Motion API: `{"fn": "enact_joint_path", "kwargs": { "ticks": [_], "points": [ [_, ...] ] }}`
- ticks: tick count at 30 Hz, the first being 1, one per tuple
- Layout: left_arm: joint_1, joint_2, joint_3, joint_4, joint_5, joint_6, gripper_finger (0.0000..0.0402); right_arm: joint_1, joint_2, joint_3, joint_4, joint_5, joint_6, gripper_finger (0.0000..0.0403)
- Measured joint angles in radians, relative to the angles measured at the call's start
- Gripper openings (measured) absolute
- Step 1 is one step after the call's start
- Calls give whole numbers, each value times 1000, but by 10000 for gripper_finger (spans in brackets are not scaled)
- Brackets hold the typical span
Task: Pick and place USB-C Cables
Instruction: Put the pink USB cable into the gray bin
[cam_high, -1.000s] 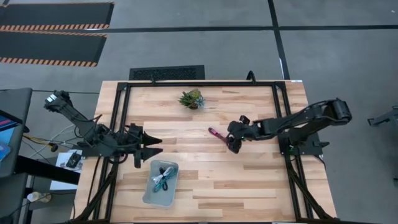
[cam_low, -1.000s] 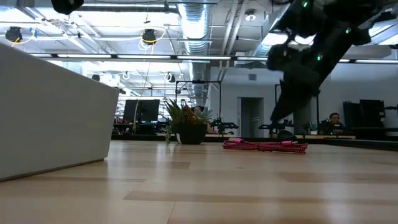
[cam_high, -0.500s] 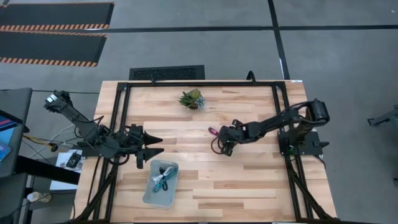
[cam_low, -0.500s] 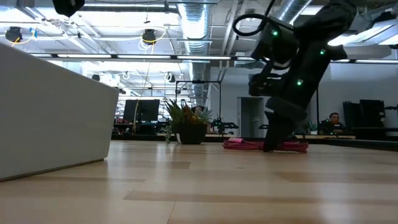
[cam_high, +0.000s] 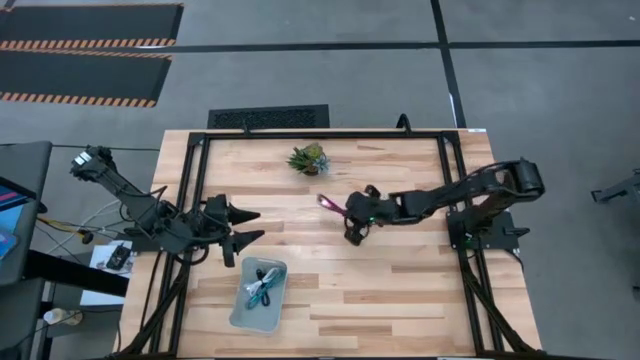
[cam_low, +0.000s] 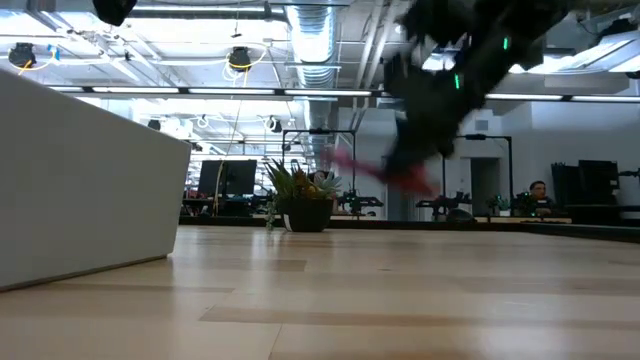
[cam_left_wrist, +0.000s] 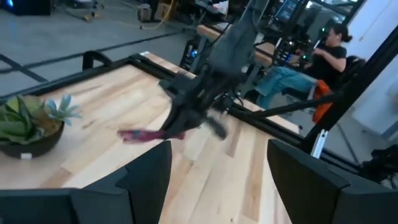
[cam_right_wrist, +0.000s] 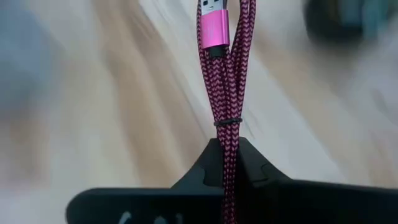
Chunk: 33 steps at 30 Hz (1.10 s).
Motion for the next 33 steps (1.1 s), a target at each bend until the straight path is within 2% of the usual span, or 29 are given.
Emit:
{"fn": "enact_joint_path", "kwargs": {
  "ticks": [4,8,13,16,20,25,33],
  "points": [
    [11,1,-1,38,9,124,250,28,-113,0,206,-1,-76,14],
    [43,1,-1,200,41,341,250,66,-195,2,442,-19,-192,11],
    [141,19,-1,425,259,548,250,96,-209,2,709,-136,-273,10],
    [199,56,-1,522,366,626,250,103,-189,2,819,-165,-302,14],
    [272,143,-1,626,443,683,250,113,-152,1,908,-205,-310,13],
    [347,266,-1,804,550,719,250,113,-115,7,924,-239,-289,15],
    [435,407,-1,980,720,660,250,113,-74,50,904,-271,-285,15]
  ]
}}
